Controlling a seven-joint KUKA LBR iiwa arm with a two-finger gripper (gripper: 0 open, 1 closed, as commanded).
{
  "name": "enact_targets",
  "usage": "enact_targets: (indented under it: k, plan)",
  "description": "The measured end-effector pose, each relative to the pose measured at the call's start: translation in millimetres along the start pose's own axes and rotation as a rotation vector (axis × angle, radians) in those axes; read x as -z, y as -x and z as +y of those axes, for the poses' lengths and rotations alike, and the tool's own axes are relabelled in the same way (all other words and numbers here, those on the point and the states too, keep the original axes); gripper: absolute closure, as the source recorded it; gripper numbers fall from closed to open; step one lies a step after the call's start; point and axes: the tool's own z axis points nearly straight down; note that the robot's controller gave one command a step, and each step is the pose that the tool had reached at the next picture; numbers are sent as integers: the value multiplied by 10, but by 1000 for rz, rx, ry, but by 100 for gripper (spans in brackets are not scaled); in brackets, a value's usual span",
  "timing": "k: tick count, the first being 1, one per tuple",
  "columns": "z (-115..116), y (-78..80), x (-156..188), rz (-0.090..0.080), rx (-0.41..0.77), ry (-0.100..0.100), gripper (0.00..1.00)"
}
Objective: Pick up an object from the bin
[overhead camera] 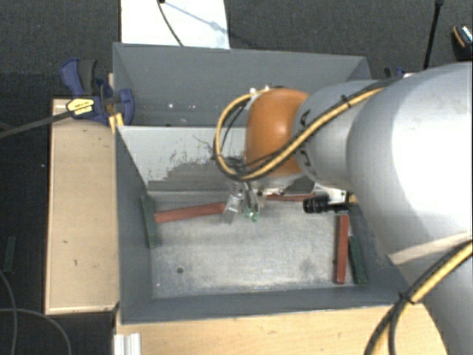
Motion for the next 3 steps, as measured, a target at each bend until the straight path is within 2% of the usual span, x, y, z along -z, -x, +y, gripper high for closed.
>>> enact_targets:
  k: [1,2,3]
  plan:
    - [4,-4,-1,1,1,1,0]
    - [468,-174,37,2,-138,1,0]
    - [892,-391,-5,2,-120,1,0]
